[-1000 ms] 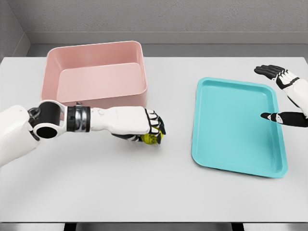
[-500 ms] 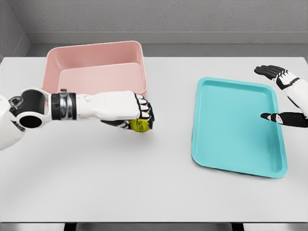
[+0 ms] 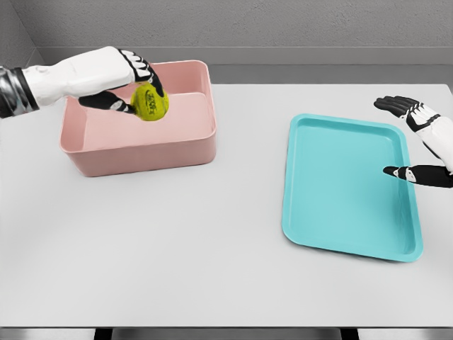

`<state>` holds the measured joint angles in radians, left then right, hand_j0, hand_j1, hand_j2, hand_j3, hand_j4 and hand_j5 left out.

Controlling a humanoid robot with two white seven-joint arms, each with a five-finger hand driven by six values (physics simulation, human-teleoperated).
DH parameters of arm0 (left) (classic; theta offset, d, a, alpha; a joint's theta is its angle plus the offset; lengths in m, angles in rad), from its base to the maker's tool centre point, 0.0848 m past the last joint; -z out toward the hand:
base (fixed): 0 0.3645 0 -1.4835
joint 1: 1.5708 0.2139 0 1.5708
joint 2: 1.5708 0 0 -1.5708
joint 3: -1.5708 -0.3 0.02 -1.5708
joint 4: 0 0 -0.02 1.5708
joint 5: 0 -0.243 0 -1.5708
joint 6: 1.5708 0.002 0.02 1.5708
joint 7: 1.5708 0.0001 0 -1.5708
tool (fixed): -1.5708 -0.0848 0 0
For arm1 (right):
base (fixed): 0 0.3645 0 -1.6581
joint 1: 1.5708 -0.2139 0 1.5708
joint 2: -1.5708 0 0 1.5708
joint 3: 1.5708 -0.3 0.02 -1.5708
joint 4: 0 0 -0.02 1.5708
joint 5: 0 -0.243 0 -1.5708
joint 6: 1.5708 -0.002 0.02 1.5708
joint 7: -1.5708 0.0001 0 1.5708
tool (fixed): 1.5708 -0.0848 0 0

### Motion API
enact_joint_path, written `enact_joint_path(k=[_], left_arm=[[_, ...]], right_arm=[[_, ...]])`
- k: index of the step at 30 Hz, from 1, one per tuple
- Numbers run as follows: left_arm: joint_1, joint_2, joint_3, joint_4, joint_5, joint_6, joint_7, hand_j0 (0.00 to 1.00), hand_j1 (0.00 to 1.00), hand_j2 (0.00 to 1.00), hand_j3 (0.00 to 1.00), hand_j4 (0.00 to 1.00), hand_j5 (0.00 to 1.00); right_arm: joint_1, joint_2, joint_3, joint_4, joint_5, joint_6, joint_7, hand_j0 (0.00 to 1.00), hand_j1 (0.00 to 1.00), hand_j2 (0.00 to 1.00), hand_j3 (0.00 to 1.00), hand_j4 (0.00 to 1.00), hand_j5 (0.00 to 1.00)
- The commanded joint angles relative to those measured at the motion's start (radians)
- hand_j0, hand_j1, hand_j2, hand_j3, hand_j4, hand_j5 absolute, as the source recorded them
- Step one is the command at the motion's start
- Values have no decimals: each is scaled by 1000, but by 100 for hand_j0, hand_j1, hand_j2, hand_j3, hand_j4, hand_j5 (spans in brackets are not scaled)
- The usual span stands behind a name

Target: Put the tennis from the blue tray into the pink basket with both arms

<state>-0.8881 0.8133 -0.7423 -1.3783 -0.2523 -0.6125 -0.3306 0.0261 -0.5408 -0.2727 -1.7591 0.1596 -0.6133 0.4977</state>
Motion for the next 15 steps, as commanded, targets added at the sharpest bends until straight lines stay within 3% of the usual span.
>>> enact_joint_path(k=[1, 2, 9, 12, 15], left_arm=[[-2, -5, 28, 126, 10, 2, 2, 73, 73, 73, 73, 73, 73], [-6, -11, 29, 166, 11, 2, 10, 100, 100, 100, 100, 100, 100], [6, 6, 29, 145, 10, 2, 10, 100, 100, 100, 100, 100, 100], [20, 70, 31, 157, 10, 2, 10, 100, 100, 100, 100, 100, 100], [23, 72, 35, 182, 8, 2, 10, 100, 100, 100, 100, 100, 100]], right_arm=[[0, -1, 0, 0, -8, 2, -1, 100, 100, 100, 100, 100, 100], [0, -1, 1, 0, -8, 2, -1, 100, 100, 100, 100, 100, 100], [0, -1, 0, 1, -8, 2, -1, 100, 100, 100, 100, 100, 100], [2, -1, 0, 1, -8, 2, -1, 100, 100, 100, 100, 100, 100], [2, -1, 0, 1, -8, 2, -1, 100, 100, 100, 100, 100, 100]])
